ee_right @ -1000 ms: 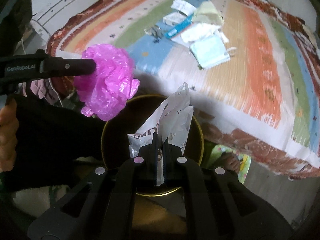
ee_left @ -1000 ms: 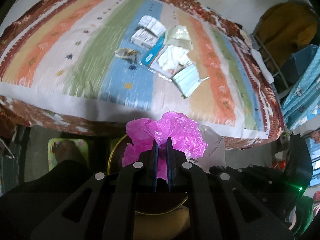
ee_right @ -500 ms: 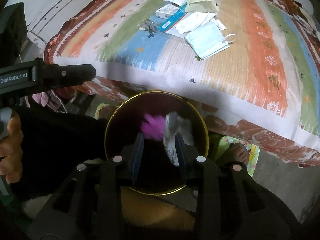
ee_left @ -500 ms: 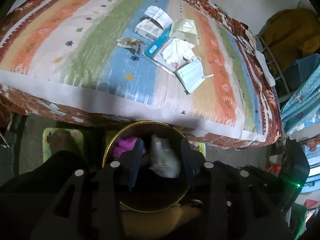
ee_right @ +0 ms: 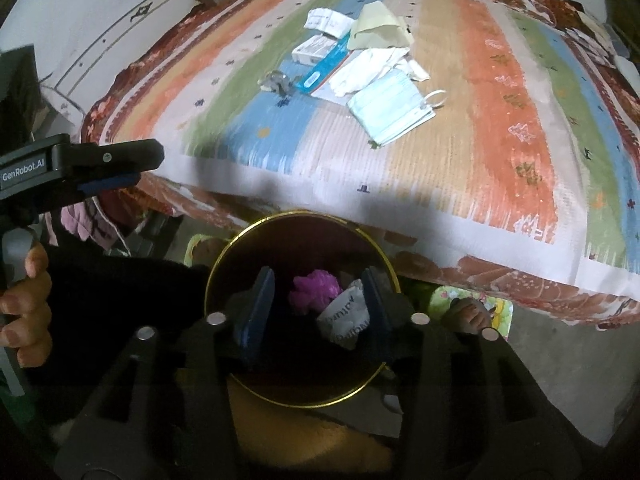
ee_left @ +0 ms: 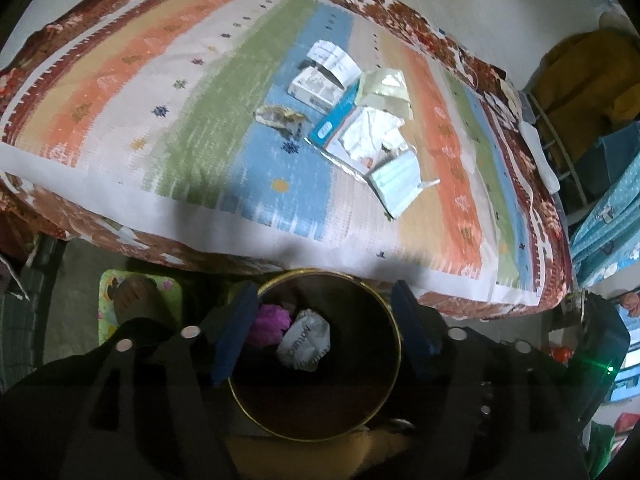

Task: Collect trash
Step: 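Move both tools back toward the remaining trash on the bed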

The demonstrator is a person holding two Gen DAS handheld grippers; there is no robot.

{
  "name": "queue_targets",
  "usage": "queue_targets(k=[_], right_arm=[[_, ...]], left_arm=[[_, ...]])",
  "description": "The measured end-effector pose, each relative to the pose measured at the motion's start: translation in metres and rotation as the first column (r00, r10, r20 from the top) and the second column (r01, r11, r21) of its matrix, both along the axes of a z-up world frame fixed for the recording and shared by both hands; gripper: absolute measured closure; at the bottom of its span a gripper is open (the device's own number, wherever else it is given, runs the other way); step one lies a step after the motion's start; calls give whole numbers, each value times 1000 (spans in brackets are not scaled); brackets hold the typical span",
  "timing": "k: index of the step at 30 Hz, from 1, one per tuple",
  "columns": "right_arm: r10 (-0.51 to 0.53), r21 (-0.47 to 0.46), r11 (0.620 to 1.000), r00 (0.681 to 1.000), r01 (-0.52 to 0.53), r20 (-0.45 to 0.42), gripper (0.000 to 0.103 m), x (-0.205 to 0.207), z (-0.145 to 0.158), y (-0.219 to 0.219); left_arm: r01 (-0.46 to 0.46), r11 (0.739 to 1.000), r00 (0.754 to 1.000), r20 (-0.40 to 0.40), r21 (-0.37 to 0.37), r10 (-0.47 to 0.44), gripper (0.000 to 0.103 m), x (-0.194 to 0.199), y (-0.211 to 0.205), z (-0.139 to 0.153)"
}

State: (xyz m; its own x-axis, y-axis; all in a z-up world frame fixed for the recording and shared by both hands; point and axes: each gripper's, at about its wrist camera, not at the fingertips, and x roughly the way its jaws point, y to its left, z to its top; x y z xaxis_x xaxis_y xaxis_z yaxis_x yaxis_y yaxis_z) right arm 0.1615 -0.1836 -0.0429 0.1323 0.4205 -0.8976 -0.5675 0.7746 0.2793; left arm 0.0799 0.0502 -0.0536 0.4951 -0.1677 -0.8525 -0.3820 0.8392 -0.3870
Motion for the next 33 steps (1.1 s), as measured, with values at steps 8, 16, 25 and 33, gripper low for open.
queue_targets(k=[8, 16, 25, 33], right_arm=[[-47, 45, 998, 999, 47, 2, 45, 21, 9, -5], [-65, 55, 996, 998, 64, 25, 30, 44, 19, -7], [-71, 55, 996, 997, 69, 36, 11, 62, 21, 0], [-91, 57, 994, 995, 88, 46, 9, 80, 19, 7]], left_arm=[[-50, 998, 999, 19, -36, 51, 20, 9, 20, 6], [-95, 992, 995, 10, -81, 96, 8, 24, 41, 7], [-135, 987, 991, -31, -82, 133, 6, 40, 50, 4], [-157, 985, 986, -62, -78, 152, 6, 65, 65, 3]])
